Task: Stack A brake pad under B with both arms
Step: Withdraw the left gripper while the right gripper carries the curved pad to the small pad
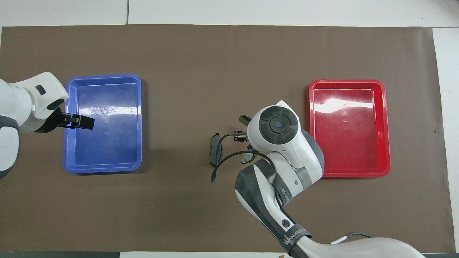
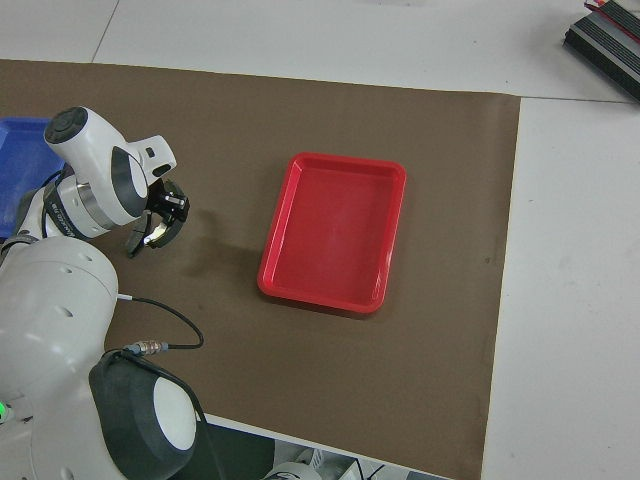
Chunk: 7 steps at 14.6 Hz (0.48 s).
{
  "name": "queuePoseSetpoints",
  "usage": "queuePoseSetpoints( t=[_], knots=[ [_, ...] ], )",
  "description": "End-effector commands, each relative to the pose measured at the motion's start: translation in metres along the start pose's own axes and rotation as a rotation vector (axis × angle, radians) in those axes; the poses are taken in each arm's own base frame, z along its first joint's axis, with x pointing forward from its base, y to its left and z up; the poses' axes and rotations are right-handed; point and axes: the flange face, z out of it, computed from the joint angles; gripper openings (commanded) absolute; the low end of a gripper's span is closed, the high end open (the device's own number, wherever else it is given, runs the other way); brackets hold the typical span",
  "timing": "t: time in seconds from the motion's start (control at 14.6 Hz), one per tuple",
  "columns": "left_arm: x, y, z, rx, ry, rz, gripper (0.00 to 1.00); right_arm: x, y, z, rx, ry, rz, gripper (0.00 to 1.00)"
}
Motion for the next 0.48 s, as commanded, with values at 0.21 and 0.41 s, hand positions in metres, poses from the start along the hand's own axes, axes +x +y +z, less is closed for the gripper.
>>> queuePoseSetpoints(
  t=[0.21,0.41],
  knots=[
    [-0.006,-0.062,-0.055,0.015,-0.038,0.051,0.98,-0.005,-0.056,0.029,0.025,0.024,0.075,0.0],
    [-0.012,-0.075,-0.065,0.01,-0.057,0.032,0.98,-0.008,-0.068,0.04,0.042,0.043,0.081,0.0]
  ],
)
